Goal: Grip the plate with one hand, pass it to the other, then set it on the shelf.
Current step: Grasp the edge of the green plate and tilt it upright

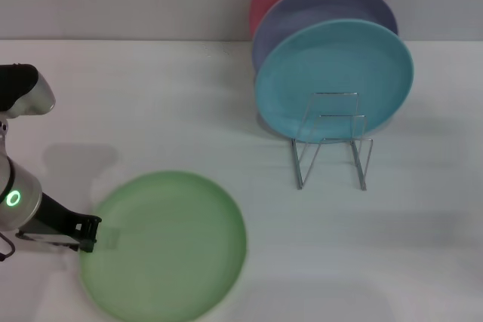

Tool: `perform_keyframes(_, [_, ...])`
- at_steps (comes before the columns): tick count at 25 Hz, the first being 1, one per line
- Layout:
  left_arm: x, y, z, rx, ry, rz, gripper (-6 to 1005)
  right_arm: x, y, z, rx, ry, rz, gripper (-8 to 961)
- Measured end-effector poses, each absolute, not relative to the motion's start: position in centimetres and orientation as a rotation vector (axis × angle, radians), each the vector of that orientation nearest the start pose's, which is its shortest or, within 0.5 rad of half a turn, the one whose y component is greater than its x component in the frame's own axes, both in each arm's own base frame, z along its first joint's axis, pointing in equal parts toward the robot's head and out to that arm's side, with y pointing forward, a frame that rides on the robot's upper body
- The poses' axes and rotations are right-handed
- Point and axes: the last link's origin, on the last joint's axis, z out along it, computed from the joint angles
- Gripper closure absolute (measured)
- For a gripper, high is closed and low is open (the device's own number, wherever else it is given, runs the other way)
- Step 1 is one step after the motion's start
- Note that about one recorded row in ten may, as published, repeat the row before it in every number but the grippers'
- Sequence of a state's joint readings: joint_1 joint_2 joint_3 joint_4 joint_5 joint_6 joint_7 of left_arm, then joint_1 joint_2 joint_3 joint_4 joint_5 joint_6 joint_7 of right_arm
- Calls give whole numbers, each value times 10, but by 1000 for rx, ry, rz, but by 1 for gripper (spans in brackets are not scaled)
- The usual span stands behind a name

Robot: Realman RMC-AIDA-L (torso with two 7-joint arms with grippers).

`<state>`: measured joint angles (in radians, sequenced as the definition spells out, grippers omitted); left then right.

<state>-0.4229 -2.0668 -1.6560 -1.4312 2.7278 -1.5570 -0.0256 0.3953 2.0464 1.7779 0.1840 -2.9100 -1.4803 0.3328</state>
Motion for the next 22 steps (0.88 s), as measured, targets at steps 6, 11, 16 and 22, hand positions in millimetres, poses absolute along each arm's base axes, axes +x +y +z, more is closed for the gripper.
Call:
perform_keyframes(6, [-234, 323, 8, -2012, -1573, 481, 932, 334, 321, 96, -1146, 347, 996, 195])
perform_keyframes(11, [-233, 323, 9, -2024, -1564, 478, 972, 334, 321, 97, -1146, 345, 996, 196])
perform_keyframes(16, [-231, 324, 10, -2041, -1565, 460, 971, 334, 321, 97, -1146, 345, 996, 196])
perform_keyframes(22, [-222, 329, 23, -2110, -1584, 307, 970, 334, 321, 97, -1147, 347, 995, 197])
